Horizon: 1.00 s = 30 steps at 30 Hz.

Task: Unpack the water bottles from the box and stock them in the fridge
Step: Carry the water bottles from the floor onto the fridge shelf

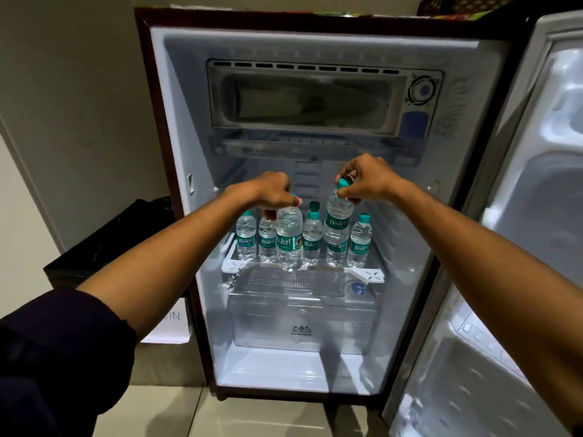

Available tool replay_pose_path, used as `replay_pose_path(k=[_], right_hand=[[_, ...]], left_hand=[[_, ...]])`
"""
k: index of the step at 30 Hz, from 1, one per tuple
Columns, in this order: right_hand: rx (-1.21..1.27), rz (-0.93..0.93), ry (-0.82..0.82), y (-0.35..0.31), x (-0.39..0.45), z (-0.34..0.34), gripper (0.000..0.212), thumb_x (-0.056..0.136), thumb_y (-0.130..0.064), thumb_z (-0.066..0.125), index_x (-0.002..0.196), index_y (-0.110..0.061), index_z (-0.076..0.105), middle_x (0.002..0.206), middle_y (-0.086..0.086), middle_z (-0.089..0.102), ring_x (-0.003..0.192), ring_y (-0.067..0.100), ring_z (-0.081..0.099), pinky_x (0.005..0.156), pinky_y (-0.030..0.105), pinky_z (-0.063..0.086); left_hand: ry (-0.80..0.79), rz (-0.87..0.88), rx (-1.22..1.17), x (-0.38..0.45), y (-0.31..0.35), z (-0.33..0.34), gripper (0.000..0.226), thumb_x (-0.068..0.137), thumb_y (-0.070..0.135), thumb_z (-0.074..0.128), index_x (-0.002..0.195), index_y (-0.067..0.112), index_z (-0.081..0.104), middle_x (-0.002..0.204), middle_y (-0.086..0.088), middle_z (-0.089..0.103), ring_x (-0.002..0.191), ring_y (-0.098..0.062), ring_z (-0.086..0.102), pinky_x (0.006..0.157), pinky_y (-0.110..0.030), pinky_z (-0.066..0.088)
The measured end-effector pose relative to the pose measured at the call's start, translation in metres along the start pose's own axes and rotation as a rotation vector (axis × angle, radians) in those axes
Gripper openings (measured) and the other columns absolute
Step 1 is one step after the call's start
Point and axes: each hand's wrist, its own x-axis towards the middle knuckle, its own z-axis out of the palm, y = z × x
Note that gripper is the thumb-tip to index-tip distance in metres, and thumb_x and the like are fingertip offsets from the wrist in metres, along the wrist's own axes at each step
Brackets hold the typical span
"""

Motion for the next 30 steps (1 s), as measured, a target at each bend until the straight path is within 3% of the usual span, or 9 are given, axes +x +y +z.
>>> replay_pose_path(k=[2, 7, 14, 21, 23, 26, 30], right_hand=[[-0.004, 0.003, 0.001, 0.002, -0.001, -0.002, 0.028, 0.077, -0.009, 0.080, 0.103, -0.008, 0.070, 0.092, 0.008, 0.070, 0.071, 0.013, 0.070, 0.051, 0.016, 0.055], [-0.023, 0.014, 0.011, 0.008, -0.005, -0.003, 0.027, 0.078, -0.010, 0.078, 0.103, -0.010, 0.068, 0.095, 0.006, 0.068, 0.072, 0.012, 0.070, 0.054, 0.017, 0.056], [-0.040, 0.014, 0.111, 0.022, -0.010, -0.005, 0.029, 0.077, -0.006, 0.080, 0.103, -0.011, 0.069, 0.103, 0.008, 0.067, 0.084, 0.017, 0.068, 0.064, 0.024, 0.059], [-0.061, -0.043, 0.280, 0.038, -0.011, -0.006, 0.028, 0.077, -0.002, 0.078, 0.103, -0.009, 0.069, 0.106, 0.008, 0.064, 0.091, 0.016, 0.061, 0.059, 0.015, 0.053], [-0.143, -0.093, 0.342, 0.042, -0.012, -0.004, 0.028, 0.078, -0.004, 0.078, 0.104, -0.009, 0.068, 0.105, 0.007, 0.059, 0.094, 0.014, 0.055, 0.070, 0.017, 0.047], [-0.281, -0.177, 0.377, 0.049, -0.015, 0.003, 0.028, 0.081, -0.006, 0.074, 0.107, -0.009, 0.065, 0.107, 0.009, 0.052, 0.097, 0.021, 0.050, 0.079, 0.025, 0.041], [-0.359, -0.212, 0.418, 0.057, -0.020, 0.019, 0.027, 0.085, -0.005, 0.069, 0.111, -0.007, 0.061, 0.115, 0.012, 0.051, 0.099, 0.028, 0.054, 0.081, 0.039, 0.051]], left_hand=[[0.048, 0.002, 0.020, 0.003, 0.000, 0.005, 0.038, 0.095, 0.041, 0.058, 0.073, 0.011, 0.052, 0.046, -0.001, 0.061, 0.041, -0.010, 0.064, 0.050, -0.025, 0.046], [0.089, 0.002, -0.028, 0.007, 0.004, 0.014, 0.039, 0.096, 0.042, 0.056, 0.075, 0.010, 0.051, 0.064, -0.006, 0.062, 0.043, -0.010, 0.065, 0.036, -0.015, 0.040], [0.174, -0.062, -0.166, 0.017, 0.021, 0.027, 0.038, 0.091, 0.037, 0.067, 0.073, 0.007, 0.049, 0.074, -0.012, 0.062, 0.048, -0.017, 0.068, 0.040, -0.019, 0.046], [0.352, -0.105, -0.381, 0.032, 0.035, 0.040, 0.041, 0.089, 0.029, 0.071, 0.065, 0.012, 0.042, 0.066, -0.005, 0.056, 0.038, -0.012, 0.062, 0.032, -0.012, 0.037], [0.421, -0.108, -0.420, 0.035, 0.037, 0.043, 0.044, 0.088, 0.030, 0.071, 0.064, 0.013, 0.039, 0.073, -0.009, 0.058, 0.049, -0.019, 0.068, 0.039, -0.020, 0.048], [0.537, -0.122, -0.506, 0.040, 0.039, 0.048, 0.039, 0.087, 0.029, 0.071, 0.067, 0.013, 0.042, 0.084, -0.018, 0.062, 0.078, -0.035, 0.070, 0.066, -0.047, 0.060], [0.684, -0.133, -0.594, 0.044, 0.042, 0.058, 0.036, 0.086, 0.032, 0.071, 0.069, 0.013, 0.046, 0.072, -0.009, 0.059, 0.070, -0.026, 0.064, 0.061, -0.039, 0.058]])
